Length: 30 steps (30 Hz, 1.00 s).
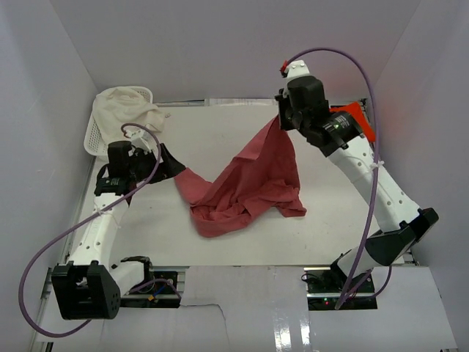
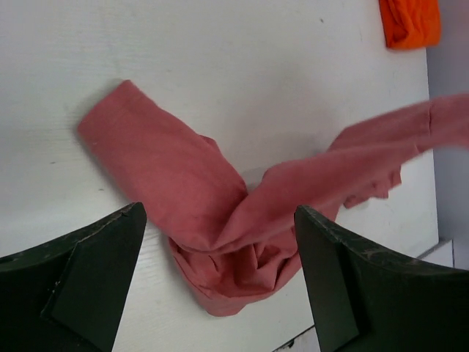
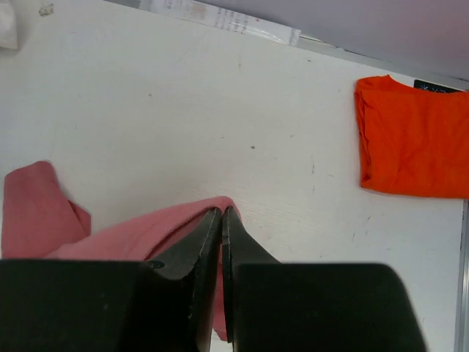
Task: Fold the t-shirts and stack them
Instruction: Flatten out the tshirt
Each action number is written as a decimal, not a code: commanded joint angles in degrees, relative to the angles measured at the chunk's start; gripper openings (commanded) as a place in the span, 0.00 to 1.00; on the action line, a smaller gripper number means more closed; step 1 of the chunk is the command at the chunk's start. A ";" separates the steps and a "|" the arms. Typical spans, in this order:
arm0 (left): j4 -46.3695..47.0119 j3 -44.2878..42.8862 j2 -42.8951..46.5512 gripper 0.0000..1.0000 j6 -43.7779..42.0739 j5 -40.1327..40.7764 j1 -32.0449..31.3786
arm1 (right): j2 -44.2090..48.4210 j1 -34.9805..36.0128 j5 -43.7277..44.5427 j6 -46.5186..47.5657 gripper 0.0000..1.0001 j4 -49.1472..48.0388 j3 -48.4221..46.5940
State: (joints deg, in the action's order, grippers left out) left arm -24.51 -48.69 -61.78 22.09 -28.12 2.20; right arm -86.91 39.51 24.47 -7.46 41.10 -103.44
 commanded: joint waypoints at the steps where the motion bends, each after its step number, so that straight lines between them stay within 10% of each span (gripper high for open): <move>1: 2.80 -1.75 -0.80 0.93 -4.32 -5.11 -6.31 | 0.60 -7.41 -8.45 2.54 0.08 3.20 -2.03; 11: -1.67 -12.91 -10.80 0.95 -16.27 7.89 -30.38 | -5.19 -21.66 -19.19 1.75 0.08 4.69 -10.54; 24: -2.30 -24.17 -28.92 0.91 -32.37 10.28 -33.31 | -8.27 -27.29 -26.40 1.49 0.08 4.78 -13.54; 30: 0.08 -23.47 -32.17 0.63 -33.95 7.93 -33.22 | -7.92 -27.29 -26.76 1.66 0.08 4.78 -13.81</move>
State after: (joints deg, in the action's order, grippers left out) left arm -25.52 -71.00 -94.11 -9.63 -18.28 -30.87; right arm -95.42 12.21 -0.89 -5.96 47.07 -114.37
